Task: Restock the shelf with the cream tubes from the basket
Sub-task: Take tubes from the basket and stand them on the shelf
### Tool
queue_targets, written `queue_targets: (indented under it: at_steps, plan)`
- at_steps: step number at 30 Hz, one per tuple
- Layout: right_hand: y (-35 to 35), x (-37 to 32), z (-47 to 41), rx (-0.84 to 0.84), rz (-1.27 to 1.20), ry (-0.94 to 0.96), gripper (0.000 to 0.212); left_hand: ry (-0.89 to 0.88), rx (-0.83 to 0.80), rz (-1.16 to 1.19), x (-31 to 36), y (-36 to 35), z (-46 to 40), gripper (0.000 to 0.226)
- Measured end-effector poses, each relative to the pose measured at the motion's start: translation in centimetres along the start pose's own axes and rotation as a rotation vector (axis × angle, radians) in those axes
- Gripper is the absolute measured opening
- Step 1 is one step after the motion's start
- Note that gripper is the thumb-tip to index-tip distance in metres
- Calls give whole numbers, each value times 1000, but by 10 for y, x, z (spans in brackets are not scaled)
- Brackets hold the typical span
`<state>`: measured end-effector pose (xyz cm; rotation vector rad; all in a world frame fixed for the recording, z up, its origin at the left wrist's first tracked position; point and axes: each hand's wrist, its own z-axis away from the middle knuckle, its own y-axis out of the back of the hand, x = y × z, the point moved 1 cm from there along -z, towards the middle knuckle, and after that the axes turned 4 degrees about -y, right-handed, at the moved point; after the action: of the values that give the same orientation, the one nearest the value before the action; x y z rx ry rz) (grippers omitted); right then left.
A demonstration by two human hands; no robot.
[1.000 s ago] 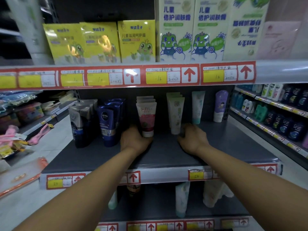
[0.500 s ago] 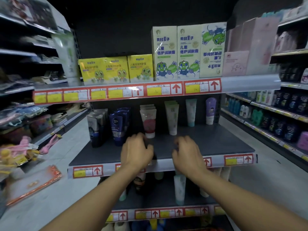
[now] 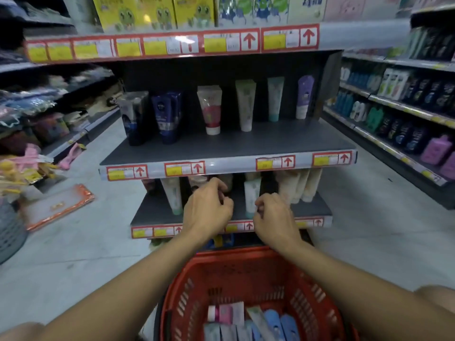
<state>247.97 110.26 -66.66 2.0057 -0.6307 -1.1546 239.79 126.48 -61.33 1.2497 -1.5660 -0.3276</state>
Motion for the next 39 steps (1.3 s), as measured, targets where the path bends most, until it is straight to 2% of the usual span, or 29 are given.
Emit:
queue_targets:
  at_steps: [8,13,17,22,24,27,28,29,31,35,39]
  plan:
    - [-49,45,58,-193,34,-112,27,105,-189,-49,-42,-61,63,15]
    - [-78,75,80,-348,86,-216,14,177,-314,-47,-70,-94,88,19]
    - [-106,98,96,-482,131,-274,21,239,-411,-60,-94,-123,107,19]
    - [-151,135,115,-688,180,-384,25,370,-632,-102,-130,-162,127,30]
    - [-162,144,123,-778,212,-410,12,408,-752,-147,-146,-177,133,33]
    - [-175,159,136,-891,236,-457,20,454,-872,-177,-171,-200,145,45]
    - [-181,166,141,-920,240,-474,36,464,-894,-180,-178,-207,148,46]
    - [-187,171,145,-947,243,-495,43,470,-915,-182,-185,-215,152,45]
    - [-202,182,155,-998,252,-515,43,464,-943,-171,-200,-231,157,49]
    - [-222,185,161,-980,245,-637,30,431,-979,-149,-227,-264,165,87]
    - [-251,195,167,-990,258,-651,31,438,-1040,-220,-246,-287,176,84]
